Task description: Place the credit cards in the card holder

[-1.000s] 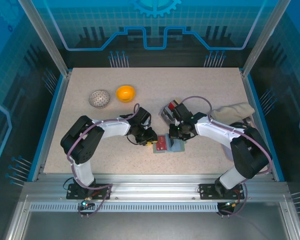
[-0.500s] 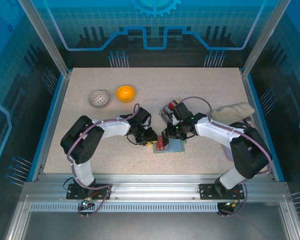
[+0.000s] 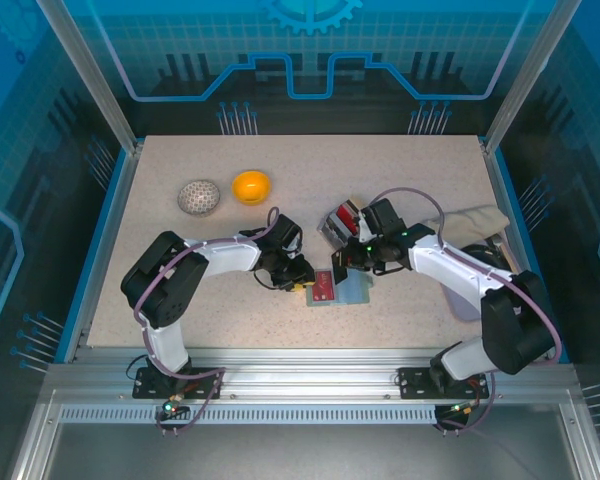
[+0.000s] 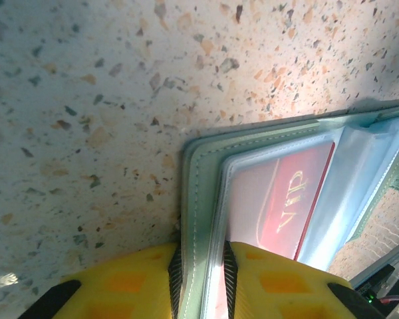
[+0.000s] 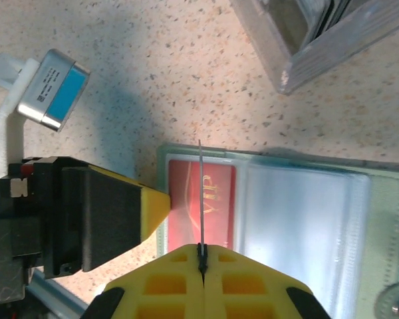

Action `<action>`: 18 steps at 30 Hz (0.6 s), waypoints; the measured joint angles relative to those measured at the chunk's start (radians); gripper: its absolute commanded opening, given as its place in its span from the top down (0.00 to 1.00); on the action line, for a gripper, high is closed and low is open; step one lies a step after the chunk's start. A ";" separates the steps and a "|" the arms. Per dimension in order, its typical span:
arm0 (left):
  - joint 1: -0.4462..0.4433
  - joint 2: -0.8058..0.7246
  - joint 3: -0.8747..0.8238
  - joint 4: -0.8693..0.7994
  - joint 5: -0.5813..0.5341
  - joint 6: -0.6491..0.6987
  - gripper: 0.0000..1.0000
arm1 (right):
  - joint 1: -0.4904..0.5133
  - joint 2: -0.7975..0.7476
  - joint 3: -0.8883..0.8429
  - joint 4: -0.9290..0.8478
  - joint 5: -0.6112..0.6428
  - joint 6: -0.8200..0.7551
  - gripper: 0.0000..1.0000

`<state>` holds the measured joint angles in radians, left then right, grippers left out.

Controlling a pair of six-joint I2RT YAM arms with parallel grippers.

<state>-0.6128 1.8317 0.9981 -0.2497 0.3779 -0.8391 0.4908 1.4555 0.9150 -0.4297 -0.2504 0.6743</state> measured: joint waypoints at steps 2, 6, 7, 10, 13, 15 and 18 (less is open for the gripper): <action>0.000 0.000 0.000 0.000 0.000 0.000 0.73 | 0.002 0.021 -0.001 0.006 -0.026 0.006 0.99; 0.000 0.000 -0.002 0.002 0.000 -0.001 0.73 | 0.011 0.026 0.001 -0.023 0.017 0.005 0.99; 0.000 0.000 -0.002 0.003 0.000 -0.001 0.73 | 0.011 0.020 0.004 -0.042 0.043 0.001 0.99; 0.000 0.000 -0.003 0.004 0.000 0.000 0.73 | 0.011 0.001 0.023 -0.121 0.141 -0.021 0.99; 0.000 0.000 -0.003 0.004 0.000 0.000 0.73 | 0.011 -0.010 0.027 -0.180 0.219 -0.048 0.99; 0.000 0.000 -0.003 0.004 0.000 0.000 0.73 | 0.011 -0.009 0.027 -0.204 0.246 -0.058 0.99; 0.000 0.000 -0.003 0.004 0.000 0.000 0.73 | 0.011 -0.005 0.021 -0.209 0.254 -0.066 0.99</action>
<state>-0.6128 1.8313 0.9955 -0.2459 0.3779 -0.8394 0.5014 1.4506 0.9363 -0.6384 0.0040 0.6086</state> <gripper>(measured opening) 0.268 0.044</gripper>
